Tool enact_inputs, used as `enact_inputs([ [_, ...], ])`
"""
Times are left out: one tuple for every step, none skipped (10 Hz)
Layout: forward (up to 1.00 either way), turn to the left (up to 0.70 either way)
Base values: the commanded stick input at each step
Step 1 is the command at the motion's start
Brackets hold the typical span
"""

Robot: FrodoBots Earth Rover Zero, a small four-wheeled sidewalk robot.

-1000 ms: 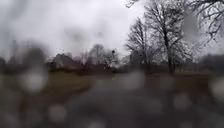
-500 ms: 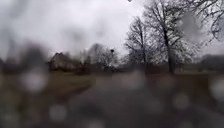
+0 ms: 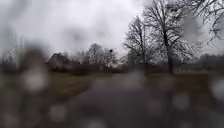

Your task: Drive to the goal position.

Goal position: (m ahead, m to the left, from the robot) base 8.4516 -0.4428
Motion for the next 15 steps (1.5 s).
enact_inputs([
  [0.85, 0.0],
  [0.85, 0.0],
  [0.85, 0.0],
  [0.85, 0.0],
  [0.85, 0.0],
  [0.85, 0.0],
  [0.85, 0.0],
  [0.85, 0.0],
  [0.85, 0.0],
  [0.85, 0.0],
  [0.85, 0.0],
  [0.85, 0.0],
  [0.85, 0.0],
  [0.85, 0.0],
  [0.85, 0.0],
])
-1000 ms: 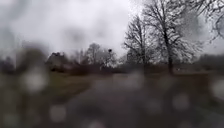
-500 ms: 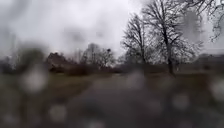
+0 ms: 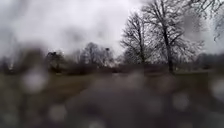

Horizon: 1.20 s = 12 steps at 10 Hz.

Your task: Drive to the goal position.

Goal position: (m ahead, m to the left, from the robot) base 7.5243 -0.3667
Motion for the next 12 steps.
enact_inputs([
  [0.85, 0.0],
  [0.85, 0.0],
  [0.85, 0.0],
  [0.85, 0.0],
  [0.85, 0.0],
  [0.85, 0.0],
  [0.85, 0.0],
  [0.85, 0.0],
  [0.85, 0.0],
  [0.85, 0.0],
  [0.85, 0.0],
  [0.85, 0.0],
])
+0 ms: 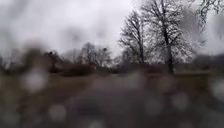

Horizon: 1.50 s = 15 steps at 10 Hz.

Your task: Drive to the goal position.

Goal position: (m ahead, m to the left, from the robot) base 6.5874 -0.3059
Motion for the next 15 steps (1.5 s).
enact_inputs([
  [0.85, 0.0],
  [0.85, 0.0],
  [0.85, 0.0],
  [0.85, 0.0],
  [0.85, 0.0],
  [0.85, 0.0],
  [0.85, 0.0],
  [0.85, 0.0],
  [0.85, 0.0],
  [0.85, 0.0],
  [0.85, 0.0],
  [0.85, 0.0],
  [0.85, 0.0],
  [0.85, 0.0],
  [0.85, 0.0],
])
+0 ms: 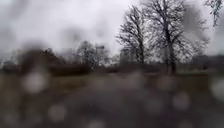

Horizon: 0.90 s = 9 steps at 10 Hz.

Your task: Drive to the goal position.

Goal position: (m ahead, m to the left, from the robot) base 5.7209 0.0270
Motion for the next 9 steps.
enact_inputs([
  [0.85, 0.0],
  [0.85, 0.0],
  [0.85, 0.0],
  [0.85, 0.0],
  [0.85, 0.0],
  [0.85, 0.0],
  [0.85, 0.0],
  [0.85, 0.0],
  [0.85, 0.0],
])
